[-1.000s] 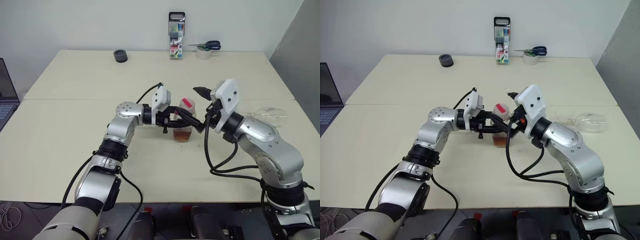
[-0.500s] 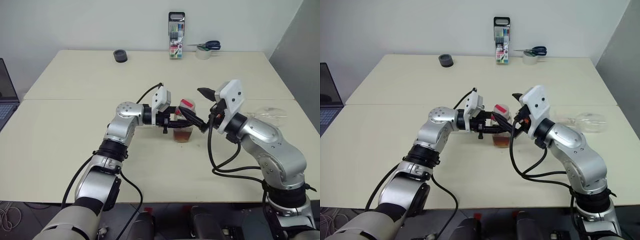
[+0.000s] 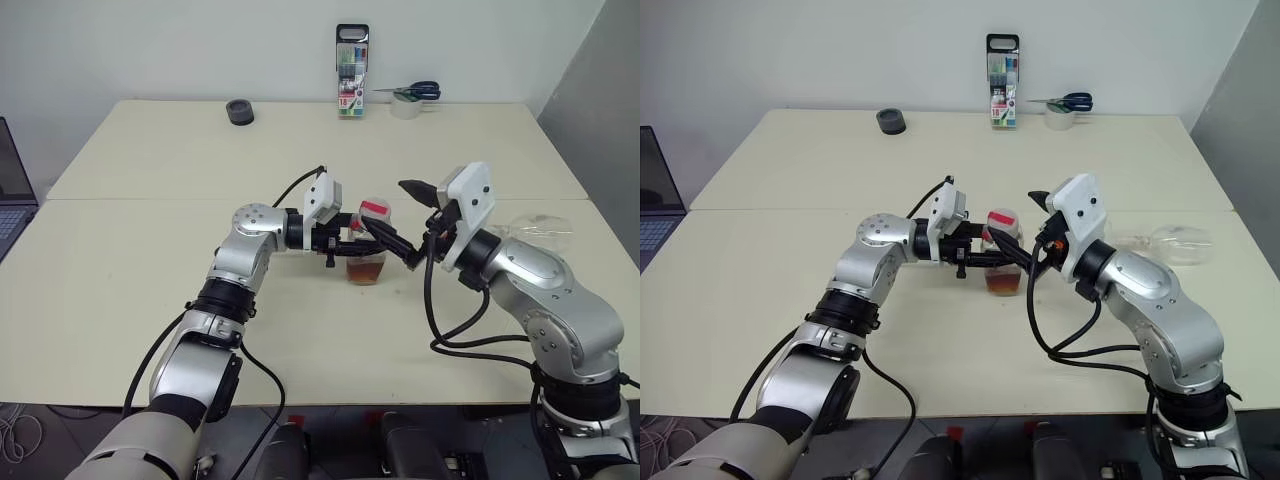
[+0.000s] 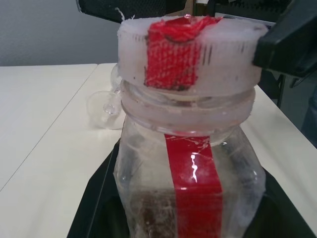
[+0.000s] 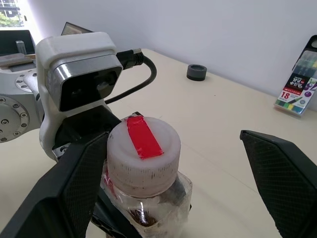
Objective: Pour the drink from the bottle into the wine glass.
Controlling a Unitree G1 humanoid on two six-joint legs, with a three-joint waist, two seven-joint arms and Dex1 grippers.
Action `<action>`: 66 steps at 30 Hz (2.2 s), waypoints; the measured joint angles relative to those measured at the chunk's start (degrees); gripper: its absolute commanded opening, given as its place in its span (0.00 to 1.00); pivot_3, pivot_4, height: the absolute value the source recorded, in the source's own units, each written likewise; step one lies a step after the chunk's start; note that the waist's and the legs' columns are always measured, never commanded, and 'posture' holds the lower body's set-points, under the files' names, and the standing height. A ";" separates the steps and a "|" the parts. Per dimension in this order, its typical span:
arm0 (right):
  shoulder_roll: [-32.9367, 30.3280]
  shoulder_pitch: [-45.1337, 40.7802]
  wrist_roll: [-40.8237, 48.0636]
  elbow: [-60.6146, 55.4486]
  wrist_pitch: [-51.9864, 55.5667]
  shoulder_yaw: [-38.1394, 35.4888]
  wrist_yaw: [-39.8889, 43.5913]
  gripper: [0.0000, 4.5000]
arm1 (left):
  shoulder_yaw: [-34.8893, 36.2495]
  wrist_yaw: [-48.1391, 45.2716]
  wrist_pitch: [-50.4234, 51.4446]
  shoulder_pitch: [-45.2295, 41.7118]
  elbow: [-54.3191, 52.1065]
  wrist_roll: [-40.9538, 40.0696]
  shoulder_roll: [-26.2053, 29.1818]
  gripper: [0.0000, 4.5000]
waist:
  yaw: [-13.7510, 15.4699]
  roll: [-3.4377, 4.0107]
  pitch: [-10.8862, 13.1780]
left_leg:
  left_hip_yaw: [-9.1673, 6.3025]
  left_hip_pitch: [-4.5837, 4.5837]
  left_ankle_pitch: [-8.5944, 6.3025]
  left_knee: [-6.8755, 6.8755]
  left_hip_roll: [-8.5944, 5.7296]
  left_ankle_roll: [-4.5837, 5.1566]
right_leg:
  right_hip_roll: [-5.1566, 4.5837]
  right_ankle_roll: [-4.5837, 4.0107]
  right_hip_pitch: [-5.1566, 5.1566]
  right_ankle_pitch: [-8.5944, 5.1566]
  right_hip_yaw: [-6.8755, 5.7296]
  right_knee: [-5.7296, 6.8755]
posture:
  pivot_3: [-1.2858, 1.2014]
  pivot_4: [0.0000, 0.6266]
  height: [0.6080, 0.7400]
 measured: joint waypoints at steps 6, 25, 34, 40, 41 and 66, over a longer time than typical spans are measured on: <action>-0.76 0.96 0.38 -0.45 0.20 -0.03 0.07 1.00 | 0.00 -0.01 -0.01 0.00 0.00 0.00 0.01 0.39 | 0.01 0.00 0.00 | 0.00 0.00 0.00 0.00 0.00 0.00 | 0.00 0.00 0.00 0.00 0.00 0.00 | 0.52 0.24 1.00; -1.41 1.15 2.21 -0.68 0.32 -0.63 0.08 1.00 | 0.00 -0.40 -0.16 0.00 0.00 0.00 -0.01 0.39 | 0.01 0.00 0.00 | 0.00 0.00 0.00 0.00 0.00 0.01 | 0.00 0.00 0.00 0.00 0.00 0.00 | 0.52 0.24 1.00; -1.98 1.48 2.43 -0.92 0.57 -0.78 0.09 1.00 | 0.00 -0.41 -0.16 0.02 0.00 0.00 -0.01 0.39 | 0.01 0.00 0.00 | 0.00 0.00 0.00 0.00 0.00 0.01 | 0.00 0.00 0.00 0.00 0.00 0.00 | 0.52 0.24 1.00; -2.09 1.50 3.06 -1.11 0.68 -1.14 0.09 1.00 | 0.00 -0.41 -0.16 0.03 0.00 0.00 0.00 0.39 | 0.01 0.00 0.00 | 0.00 0.00 -0.01 0.00 0.00 0.01 | 0.00 0.00 0.00 0.00 0.00 0.00 | 0.52 0.24 1.00; -2.09 1.51 3.20 -1.11 0.68 -1.16 0.08 1.00 | 0.00 -0.42 -0.16 0.03 0.00 0.00 0.00 0.39 | 0.02 0.00 0.00 | 0.00 0.00 -0.01 0.00 0.00 0.01 | 0.00 0.00 0.00 0.00 0.00 0.00 | 0.52 0.24 1.00; -3.60 1.54 10.78 -4.42 5.00 -2.65 0.47 1.00 | 0.00 -0.40 -0.15 0.17 -0.01 0.00 -0.03 0.39 | 0.02 0.00 0.00 | 0.00 0.00 -0.09 0.01 0.00 0.16 | 0.00 0.00 0.00 0.00 0.00 0.00 | 0.52 0.24 1.00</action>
